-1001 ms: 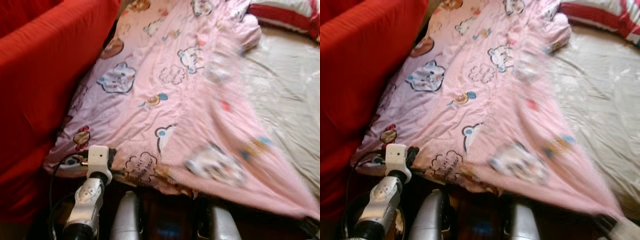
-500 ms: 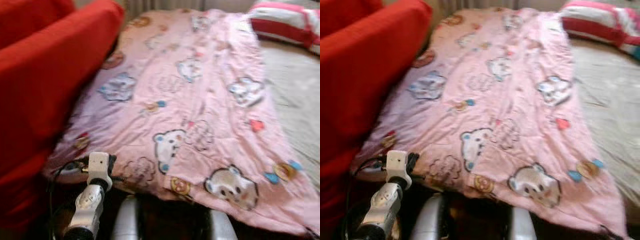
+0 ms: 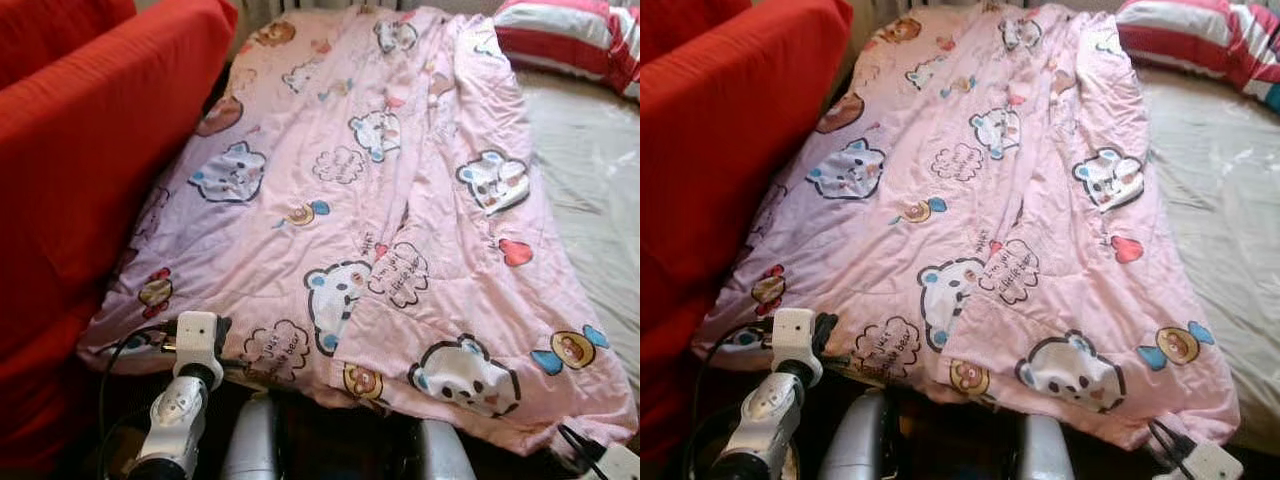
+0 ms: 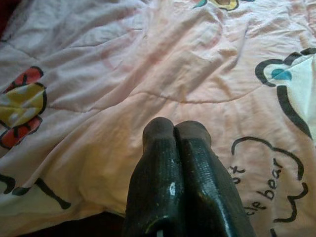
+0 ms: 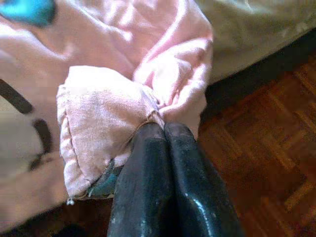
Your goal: Clean up the room
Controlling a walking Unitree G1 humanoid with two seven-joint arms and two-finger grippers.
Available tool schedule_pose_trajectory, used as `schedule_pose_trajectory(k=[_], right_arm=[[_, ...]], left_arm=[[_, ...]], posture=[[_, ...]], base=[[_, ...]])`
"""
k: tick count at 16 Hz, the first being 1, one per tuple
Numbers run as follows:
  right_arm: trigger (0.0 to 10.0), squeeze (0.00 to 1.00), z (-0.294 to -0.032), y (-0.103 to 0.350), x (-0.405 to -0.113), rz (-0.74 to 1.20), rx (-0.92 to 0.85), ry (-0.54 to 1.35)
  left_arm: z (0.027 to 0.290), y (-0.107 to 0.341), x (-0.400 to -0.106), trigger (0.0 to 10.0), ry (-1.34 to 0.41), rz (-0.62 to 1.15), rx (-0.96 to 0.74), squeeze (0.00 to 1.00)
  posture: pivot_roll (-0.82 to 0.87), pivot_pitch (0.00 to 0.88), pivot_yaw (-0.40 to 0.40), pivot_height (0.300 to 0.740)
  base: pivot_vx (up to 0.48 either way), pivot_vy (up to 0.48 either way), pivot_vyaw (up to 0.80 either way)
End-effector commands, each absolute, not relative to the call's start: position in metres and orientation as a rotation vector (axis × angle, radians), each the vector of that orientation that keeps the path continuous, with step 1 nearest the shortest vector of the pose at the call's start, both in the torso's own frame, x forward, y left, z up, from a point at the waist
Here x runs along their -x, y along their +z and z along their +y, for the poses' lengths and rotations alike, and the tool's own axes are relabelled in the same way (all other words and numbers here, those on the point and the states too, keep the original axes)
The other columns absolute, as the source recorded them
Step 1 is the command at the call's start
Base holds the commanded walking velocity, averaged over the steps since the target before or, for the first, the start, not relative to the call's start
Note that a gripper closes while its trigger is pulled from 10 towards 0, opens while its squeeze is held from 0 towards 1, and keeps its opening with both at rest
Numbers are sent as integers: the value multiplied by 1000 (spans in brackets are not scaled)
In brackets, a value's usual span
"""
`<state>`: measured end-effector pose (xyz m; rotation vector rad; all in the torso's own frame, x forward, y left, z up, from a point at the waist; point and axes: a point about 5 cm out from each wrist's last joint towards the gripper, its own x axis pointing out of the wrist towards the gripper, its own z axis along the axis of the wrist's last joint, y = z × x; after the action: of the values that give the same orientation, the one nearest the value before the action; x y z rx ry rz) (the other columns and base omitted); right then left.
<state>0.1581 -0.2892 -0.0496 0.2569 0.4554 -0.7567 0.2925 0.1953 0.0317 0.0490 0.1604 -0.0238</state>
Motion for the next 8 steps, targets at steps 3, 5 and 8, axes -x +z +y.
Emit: schedule_pose_trajectory(k=[3, 5, 8], right_arm=[[10000, 0, -291, -50, -155, 455, -254, -760], [10000, 0, -290, -52, -154, 463, -256, -753], [10000, 0, -283, -56, -153, 492, -261, -728]], left_arm=[[198, 26, -288, 10000, -15, 183, -56, 0], [198, 21, -286, 10000, -13, 206, -55, 0], [200, 12, -280, 10000, -8, 254, -64, 0]], posture=[[93, 223, 32, 686], [90, 223, 30, 711], [85, 222, 25, 726]], base=[[0, 0, 0], [0, 0, 0], [0, 0, 0]])
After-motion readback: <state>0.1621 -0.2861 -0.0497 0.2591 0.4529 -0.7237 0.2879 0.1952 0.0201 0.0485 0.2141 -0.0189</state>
